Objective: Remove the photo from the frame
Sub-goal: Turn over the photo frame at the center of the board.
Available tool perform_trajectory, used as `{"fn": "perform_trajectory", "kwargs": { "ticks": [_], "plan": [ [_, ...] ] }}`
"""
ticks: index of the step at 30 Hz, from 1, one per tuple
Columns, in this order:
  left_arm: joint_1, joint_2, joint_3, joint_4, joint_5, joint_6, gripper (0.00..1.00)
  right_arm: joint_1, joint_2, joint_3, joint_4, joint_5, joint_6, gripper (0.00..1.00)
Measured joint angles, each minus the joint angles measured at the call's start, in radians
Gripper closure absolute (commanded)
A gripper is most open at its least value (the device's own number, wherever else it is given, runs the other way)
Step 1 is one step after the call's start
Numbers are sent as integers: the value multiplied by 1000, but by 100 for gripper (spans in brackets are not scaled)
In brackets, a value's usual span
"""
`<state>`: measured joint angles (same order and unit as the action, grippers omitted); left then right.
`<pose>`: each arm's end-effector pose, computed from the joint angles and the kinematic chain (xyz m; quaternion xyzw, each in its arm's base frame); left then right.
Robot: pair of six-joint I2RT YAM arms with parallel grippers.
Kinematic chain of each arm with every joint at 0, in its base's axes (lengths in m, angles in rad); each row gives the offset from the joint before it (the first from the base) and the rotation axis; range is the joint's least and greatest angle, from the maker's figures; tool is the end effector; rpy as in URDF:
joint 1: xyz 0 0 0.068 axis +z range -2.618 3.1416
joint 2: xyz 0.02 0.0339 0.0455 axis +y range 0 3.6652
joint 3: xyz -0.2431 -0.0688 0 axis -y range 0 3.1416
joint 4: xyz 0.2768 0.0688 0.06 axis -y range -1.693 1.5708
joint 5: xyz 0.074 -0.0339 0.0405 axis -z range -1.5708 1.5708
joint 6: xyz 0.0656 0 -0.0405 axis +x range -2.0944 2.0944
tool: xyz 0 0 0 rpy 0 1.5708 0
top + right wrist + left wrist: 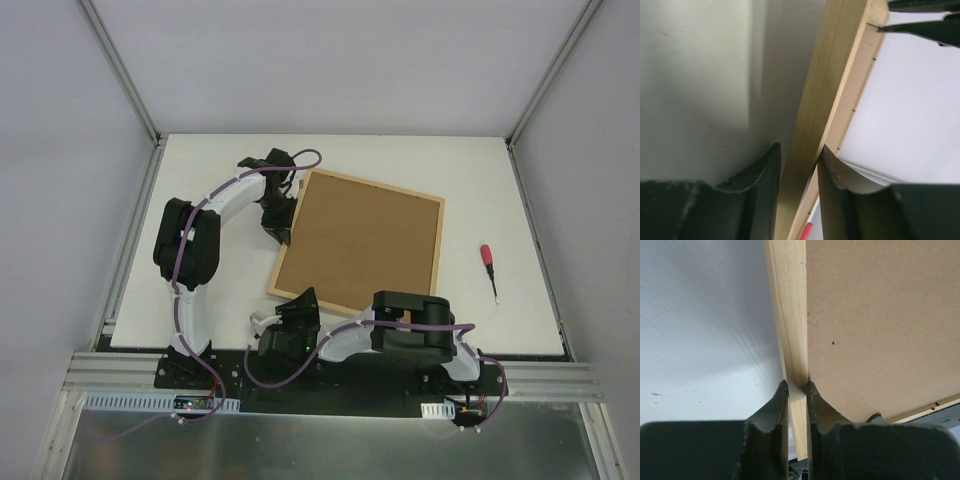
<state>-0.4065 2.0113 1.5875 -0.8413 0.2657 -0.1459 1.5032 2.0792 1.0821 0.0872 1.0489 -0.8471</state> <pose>0.3991 -0.1906 0.1433 0.1473 0.9687 -0.1671 0.1095 0.0841 0.3997 0.0417 -0.6929 0.4655 -0.3579 0.4185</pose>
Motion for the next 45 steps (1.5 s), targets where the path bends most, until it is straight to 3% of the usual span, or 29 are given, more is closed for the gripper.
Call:
{"fn": "perform_trajectory", "kwargs": {
  "ticks": [3,5,11,14,25,37,45],
  "plan": [
    [2,-3,-4,16,3,0,99,2,10,-16,72,59,-25,91],
    [4,-3,-7,27,-4,1,86,2,9,-17,119,98,-25,99],
    [22,-45,-16,24,20,8,59,-3,9,-28,179,98,-77,99],
    [31,-102,-16,21,49,9,52,-3,9,-37,194,87,-97,99],
    [191,-190,51,-12,125,31,43,-6,-58,-24,219,56,-188,99],
    [407,-309,149,-58,235,82,38,-78,-267,140,234,33,-339,99],
    [432,-367,149,-79,243,87,37,-154,-440,182,248,46,-315,100]
  ]
}}
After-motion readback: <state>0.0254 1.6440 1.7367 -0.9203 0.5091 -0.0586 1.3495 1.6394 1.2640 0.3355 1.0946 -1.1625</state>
